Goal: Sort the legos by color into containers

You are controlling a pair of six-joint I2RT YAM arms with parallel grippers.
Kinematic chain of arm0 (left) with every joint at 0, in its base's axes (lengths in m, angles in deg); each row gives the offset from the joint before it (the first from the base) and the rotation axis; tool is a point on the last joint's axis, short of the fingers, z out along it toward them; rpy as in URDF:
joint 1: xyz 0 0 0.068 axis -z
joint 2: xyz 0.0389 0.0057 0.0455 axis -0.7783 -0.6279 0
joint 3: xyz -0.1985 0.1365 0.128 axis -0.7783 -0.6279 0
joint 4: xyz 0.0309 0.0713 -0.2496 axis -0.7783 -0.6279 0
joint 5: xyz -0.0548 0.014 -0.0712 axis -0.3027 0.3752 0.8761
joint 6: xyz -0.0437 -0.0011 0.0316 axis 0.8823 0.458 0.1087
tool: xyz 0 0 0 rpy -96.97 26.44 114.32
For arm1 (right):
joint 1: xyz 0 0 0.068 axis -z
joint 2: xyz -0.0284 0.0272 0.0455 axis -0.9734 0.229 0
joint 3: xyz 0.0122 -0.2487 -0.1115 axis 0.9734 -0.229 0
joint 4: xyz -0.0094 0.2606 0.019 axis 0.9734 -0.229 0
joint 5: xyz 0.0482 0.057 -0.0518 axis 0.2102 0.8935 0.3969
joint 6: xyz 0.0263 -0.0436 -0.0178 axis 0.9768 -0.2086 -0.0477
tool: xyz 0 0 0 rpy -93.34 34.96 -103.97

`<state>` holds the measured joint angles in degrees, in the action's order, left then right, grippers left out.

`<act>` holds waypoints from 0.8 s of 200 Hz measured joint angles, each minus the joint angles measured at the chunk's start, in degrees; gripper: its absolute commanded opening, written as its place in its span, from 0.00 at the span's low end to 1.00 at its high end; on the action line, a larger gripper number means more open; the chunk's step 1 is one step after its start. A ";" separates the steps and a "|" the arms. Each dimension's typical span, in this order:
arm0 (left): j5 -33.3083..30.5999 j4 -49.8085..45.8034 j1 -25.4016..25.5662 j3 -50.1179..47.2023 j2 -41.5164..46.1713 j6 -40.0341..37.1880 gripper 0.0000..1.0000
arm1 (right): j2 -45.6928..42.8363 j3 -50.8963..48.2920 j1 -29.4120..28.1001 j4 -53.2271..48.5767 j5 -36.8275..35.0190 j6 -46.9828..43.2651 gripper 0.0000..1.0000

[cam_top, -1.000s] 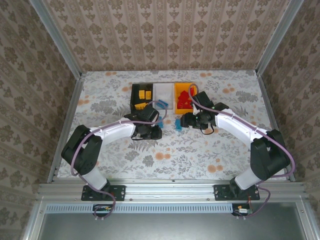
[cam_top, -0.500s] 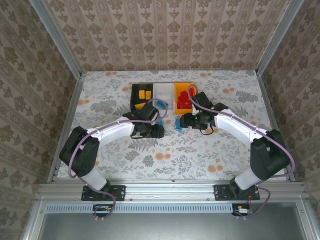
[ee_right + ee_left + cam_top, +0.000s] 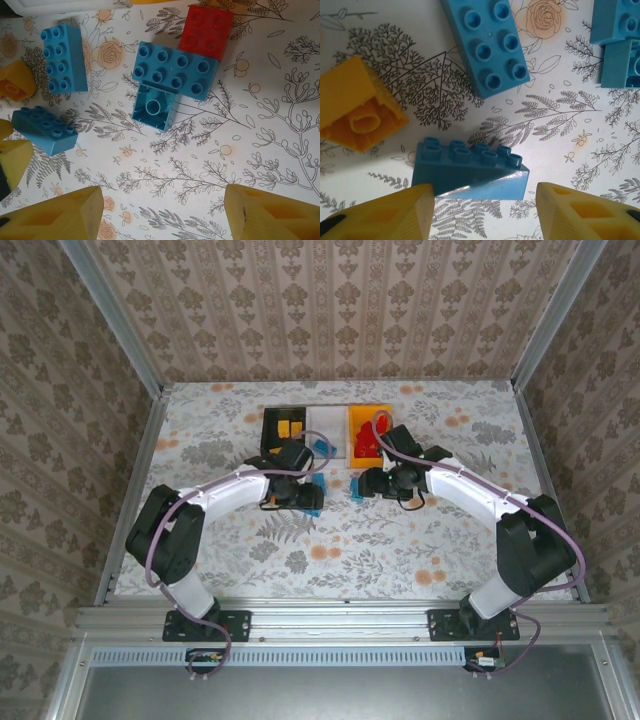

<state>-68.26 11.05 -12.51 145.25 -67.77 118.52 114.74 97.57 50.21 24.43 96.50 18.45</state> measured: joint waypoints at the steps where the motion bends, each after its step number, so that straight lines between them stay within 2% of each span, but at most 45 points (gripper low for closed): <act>1: -0.02 0.00 0.00 0.04 -0.09 -0.02 0.58 | 0.00 0.00 0.00 0.00 0.00 0.00 0.67; 94: 0.44 -1.01 -0.48 7.54 -6.43 -2.97 0.59 | 0.00 -0.63 -0.20 0.00 0.00 0.11 0.67; 134: 2.54 -0.13 -0.44 7.28 -5.70 -2.93 0.64 | 0.00 -0.63 -0.98 0.00 -0.02 0.22 0.67; 160: 2.51 0.09 -0.44 5.20 -1.18 -2.78 0.68 | 0.00 -0.63 -1.27 0.02 0.00 0.24 0.67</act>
<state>-65.74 11.13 -12.95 150.45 -68.95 115.75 114.74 96.94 48.95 24.46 96.50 18.69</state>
